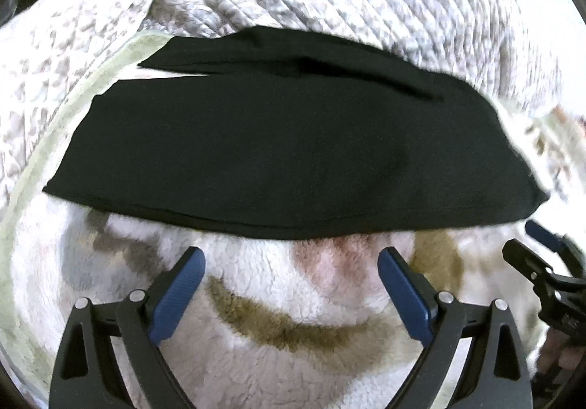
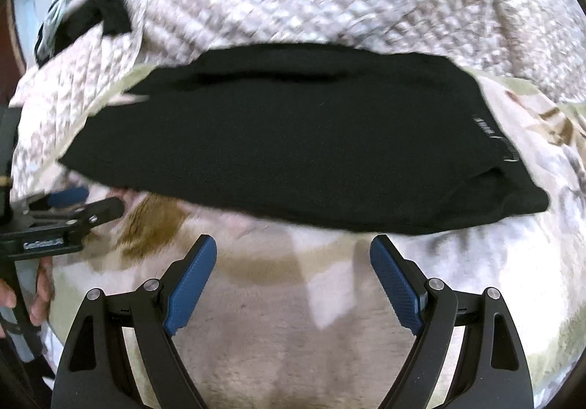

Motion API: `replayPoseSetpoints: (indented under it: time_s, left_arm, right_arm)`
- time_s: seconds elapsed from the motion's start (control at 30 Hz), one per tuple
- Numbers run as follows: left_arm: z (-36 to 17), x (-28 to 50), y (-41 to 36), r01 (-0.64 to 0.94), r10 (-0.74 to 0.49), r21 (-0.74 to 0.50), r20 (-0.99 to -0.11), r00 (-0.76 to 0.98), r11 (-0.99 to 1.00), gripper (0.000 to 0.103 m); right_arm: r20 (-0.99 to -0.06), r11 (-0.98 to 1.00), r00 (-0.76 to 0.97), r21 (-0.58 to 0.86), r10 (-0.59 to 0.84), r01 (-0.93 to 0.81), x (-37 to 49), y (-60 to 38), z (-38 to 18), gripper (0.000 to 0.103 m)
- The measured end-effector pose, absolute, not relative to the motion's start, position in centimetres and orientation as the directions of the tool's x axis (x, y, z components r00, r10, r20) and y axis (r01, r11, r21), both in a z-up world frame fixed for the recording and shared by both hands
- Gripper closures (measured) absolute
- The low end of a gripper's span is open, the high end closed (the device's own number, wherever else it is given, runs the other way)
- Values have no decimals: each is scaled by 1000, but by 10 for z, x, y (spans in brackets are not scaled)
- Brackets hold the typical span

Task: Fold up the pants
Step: 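Grasp one end of the black pants with the left gripper while the right gripper grasps beside it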

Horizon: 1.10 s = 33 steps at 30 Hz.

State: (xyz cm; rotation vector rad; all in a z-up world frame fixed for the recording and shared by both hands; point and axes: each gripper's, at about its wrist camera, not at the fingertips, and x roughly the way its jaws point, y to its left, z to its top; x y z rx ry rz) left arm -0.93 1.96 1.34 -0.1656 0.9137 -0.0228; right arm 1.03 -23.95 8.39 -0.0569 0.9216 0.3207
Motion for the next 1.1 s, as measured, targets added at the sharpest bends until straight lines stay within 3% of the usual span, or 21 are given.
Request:
replayPoseSetpoints:
  time_s: [0.17,0.23,0.3,0.37,0.67,0.73,0.8,0.9,1.1]
  left_arm:
    - [30,-15,60,-141,-120,-273,-753,647,952,13]
    - [32,-18,79,-176,-142,-334,-740,657,926,22]
    - [33,-19,94,-206,-145,-365,-735,663,908,38]
    - [34,-21,104,-245,-116,-366,-733,671,898,45]
    - [24,0,132,-298,-117,-433,-708,697,851,46]
    - [24,5,136,-305,-106,-434,-703,704,848,55]
    - [24,8,141,-325,-86,-429,-703,706,843,69]
    - [25,10,145,-342,-68,-423,-705,706,839,81]
    - [27,19,146,-360,-26,-377,-721,692,853,98]
  right_arm:
    - [-768,967,590,164,248,-193,21,-275,93,17]
    - [-770,970,590,214,242,-119,26,-296,92,17]
    - [-773,967,590,249,232,-54,31,-312,91,17]
    - [-776,953,588,300,227,29,34,-333,90,17]
    - [-743,869,606,466,283,165,68,-367,79,17]
    - [-725,845,620,504,302,179,74,-374,78,17]
    - [-709,822,634,534,309,198,81,-383,77,23]
    - [-694,779,641,582,328,232,87,-397,72,44]
    - [-711,770,633,576,306,275,88,-406,66,84]
